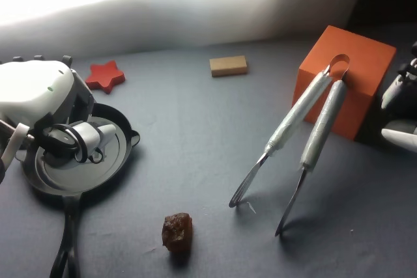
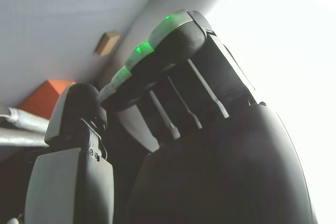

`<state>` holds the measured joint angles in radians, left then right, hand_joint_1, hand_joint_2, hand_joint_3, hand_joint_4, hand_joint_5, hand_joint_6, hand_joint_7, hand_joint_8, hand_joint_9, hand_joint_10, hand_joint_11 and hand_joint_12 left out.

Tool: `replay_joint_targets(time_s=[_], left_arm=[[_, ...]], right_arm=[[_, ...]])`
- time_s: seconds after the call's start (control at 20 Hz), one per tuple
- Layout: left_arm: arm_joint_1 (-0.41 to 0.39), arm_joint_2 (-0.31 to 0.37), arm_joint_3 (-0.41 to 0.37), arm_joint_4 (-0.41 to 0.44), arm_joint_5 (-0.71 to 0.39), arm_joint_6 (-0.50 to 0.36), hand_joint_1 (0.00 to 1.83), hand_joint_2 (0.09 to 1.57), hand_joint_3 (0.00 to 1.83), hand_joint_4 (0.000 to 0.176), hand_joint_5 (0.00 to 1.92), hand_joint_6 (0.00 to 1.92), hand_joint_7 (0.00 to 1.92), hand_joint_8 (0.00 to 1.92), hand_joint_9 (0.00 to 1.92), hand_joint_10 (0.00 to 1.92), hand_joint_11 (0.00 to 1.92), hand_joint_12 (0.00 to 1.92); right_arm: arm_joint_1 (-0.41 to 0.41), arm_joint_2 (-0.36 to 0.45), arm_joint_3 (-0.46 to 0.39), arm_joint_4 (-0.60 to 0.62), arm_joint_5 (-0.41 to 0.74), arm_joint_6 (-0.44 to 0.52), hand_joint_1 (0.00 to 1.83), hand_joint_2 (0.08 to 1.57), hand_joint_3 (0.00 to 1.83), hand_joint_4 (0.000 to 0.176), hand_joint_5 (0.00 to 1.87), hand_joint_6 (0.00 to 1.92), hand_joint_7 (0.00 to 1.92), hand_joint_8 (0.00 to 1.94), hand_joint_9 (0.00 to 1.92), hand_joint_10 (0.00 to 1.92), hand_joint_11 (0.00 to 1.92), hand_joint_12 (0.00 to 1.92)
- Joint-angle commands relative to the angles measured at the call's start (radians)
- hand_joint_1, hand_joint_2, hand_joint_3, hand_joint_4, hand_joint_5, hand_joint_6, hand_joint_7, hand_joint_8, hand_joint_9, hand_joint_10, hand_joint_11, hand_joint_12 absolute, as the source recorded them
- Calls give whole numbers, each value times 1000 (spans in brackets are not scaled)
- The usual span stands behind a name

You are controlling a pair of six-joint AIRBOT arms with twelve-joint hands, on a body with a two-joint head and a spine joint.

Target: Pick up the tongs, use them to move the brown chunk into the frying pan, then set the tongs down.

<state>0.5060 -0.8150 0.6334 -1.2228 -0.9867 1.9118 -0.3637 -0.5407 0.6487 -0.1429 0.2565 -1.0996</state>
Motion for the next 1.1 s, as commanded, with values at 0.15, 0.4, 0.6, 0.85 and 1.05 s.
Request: replay_joint_targets(time_s=[0.15, 0.4, 0.6, 0.85, 1.05], left_arm=[[2, 6, 2, 64, -84, 16, 45, 1295, 9, 54, 87, 2, 197, 0, 250, 6, 0, 823], [29, 12, 4, 56, -84, 16, 39, 1274, 0, 59, 68, 3, 128, 1, 179, 2, 0, 675], [44, 25, 1, 49, -84, 0, 0, 1197, 0, 17, 1, 0, 97, 10, 93, 7, 0, 396], [53, 33, 1, 43, -83, -1, 0, 1204, 1, 21, 1, 0, 39, 2, 32, 0, 0, 267], [55, 41, 21, 45, -39, -2, 0, 1197, 0, 26, 0, 0, 17, 4, 23, 6, 0, 224]], right_arm=[[57, -18, 2, 3, 68, -16, 458, 1144, 53, 0, 67, 239, 216, 11, 20, 531, 0, 1159], [107, -45, 21, 3, 50, -54, 407, 1132, 17, 0, 14, 169, 134, 0, 0, 347, 0, 997], [191, -122, 84, -71, -112, -14, 478, 1089, 0, 0, 2, 17, 39, 0, 0, 92, 0, 440], [242, -211, 129, -156, -245, -11, 510, 1056, 0, 0, 0, 0, 20, 2, 2, 6, 0, 209], [236, -224, 129, -156, -201, 61, 817, 983, 0, 0, 0, 0, 0, 0, 0, 0, 0, 0]])
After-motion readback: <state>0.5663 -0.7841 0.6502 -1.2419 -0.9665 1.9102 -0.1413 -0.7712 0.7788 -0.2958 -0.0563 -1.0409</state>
